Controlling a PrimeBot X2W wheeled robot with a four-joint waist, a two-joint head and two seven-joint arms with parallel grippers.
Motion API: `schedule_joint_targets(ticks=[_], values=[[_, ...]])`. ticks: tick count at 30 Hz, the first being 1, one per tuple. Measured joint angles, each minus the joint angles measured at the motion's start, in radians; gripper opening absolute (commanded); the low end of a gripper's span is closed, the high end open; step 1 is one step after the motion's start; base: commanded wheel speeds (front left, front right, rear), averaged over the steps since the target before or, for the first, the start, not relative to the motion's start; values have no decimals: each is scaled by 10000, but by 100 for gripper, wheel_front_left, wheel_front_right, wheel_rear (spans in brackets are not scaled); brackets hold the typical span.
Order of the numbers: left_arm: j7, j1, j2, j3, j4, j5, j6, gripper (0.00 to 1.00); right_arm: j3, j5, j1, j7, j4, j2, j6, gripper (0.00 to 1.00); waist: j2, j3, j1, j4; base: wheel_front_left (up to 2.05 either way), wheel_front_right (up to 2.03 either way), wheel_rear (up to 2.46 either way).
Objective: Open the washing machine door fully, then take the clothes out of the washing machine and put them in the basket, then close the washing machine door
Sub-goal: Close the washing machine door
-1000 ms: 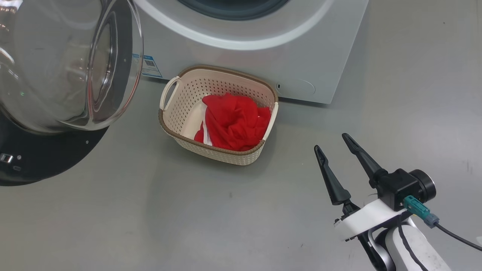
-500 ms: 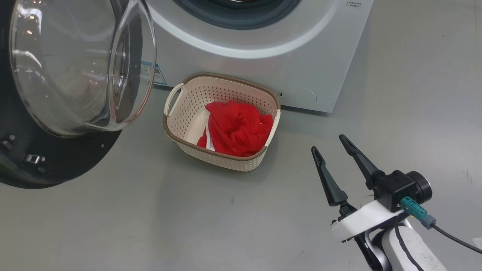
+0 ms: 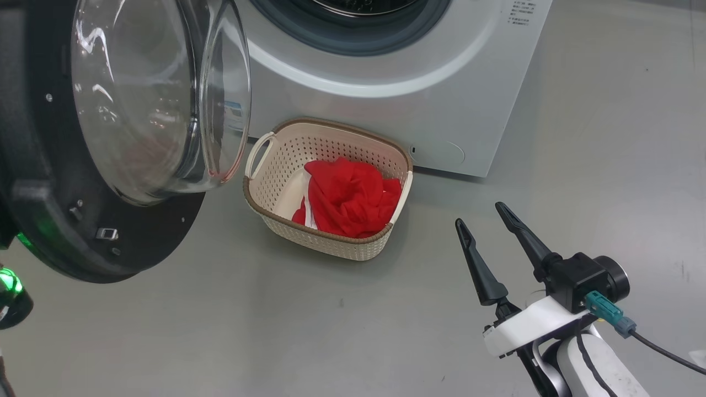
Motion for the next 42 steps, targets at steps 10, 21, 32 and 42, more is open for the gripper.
schedule_joint_targets(ticks=[10,21,32,42], values=[[786,256,-533,79,-401,-525,-290,0,12,4,51,-86,86,23,-15,100,0,-179,0,50,0,0,0],[1427,732,-1321,8,-1001,-717,-472,0,42,15,105,-163,188,56,-90,100,0,-381,0,38,0,0,0],[1595,1231,-1902,-268,-1827,-729,-564,0,104,17,259,-167,251,98,-90,100,0,-562,0,8,0,0,0],[134,2080,-1793,-610,-3057,280,-663,0,109,174,270,-226,280,144,-100,100,0,-647,0,-14,0,0,0]])
